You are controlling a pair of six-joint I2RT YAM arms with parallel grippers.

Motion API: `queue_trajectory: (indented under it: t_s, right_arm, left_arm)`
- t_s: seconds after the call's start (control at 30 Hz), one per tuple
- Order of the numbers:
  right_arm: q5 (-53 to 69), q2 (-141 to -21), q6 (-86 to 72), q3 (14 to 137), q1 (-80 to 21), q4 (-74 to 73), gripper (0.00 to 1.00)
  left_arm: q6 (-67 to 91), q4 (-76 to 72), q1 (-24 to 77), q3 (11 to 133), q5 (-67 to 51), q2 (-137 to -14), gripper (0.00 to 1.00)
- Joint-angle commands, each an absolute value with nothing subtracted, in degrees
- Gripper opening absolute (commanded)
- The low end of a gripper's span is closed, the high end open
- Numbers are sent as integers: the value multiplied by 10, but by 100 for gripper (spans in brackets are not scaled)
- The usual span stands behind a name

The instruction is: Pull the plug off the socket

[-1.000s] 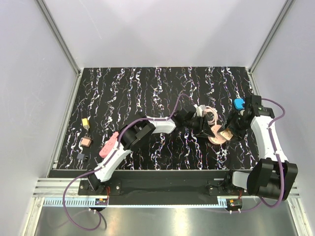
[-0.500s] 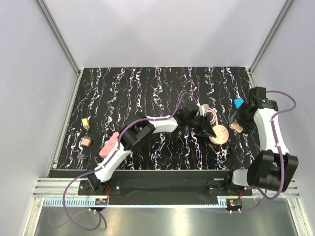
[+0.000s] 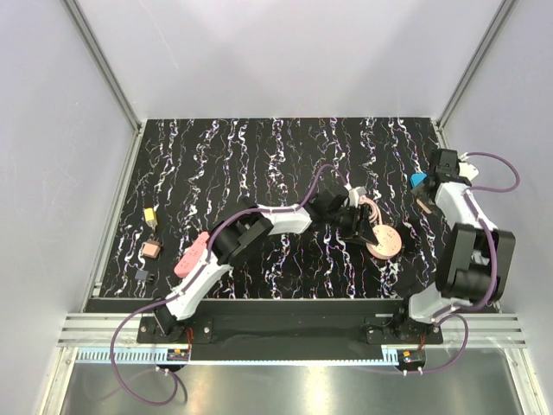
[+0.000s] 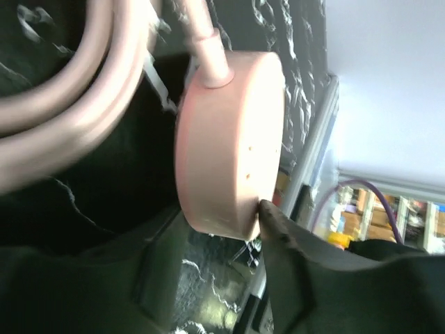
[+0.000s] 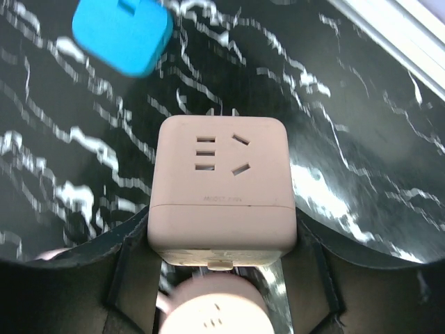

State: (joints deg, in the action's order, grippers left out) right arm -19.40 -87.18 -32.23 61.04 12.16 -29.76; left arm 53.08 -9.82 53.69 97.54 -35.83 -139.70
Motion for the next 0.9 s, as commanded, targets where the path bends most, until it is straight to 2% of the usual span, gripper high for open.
queue_trajectory:
  t_s: [0.0,0.03,0.07,0.13,0.23,0.4,0.5,0.53,0.67,0.87]
  right_arm:
    - [-249,-917,-345,612,125,-210,0]
    - [-250,-926,-343,613,125,-202,0]
    - [-253,-946,-342,617,125,-193,0]
    - [-259,-961,-340,623,125,-192,0]
    - [-278,-978,-336,629,125,-189,1]
    - [-283,-994,-317,635,125,-189,14]
    - [-272,-1000,-307,635,125,-188,27]
    - [-261,-1005,-299,638,125,-189,32]
    - [-241,-1026,-292,644,125,-189,40]
    - [-217,-1029,-281,644,125,-190,52]
  left_arm:
    - [502,-69,532,949,-348,-1409,54]
    - [503,-74,531,945,-349,-1406,55]
    - [504,-79,529,936,-352,-1405,62]
    - [507,-92,526,928,-353,-1400,68]
    - [508,-119,526,908,-356,-1390,74]
    - [503,-142,526,882,-352,-1374,78]
    - [499,-171,526,853,-345,-1353,83]
    - [497,-171,526,847,-341,-1334,87]
    - [502,-159,526,817,-319,-1283,95]
    - [492,-141,531,770,-299,-1198,97]
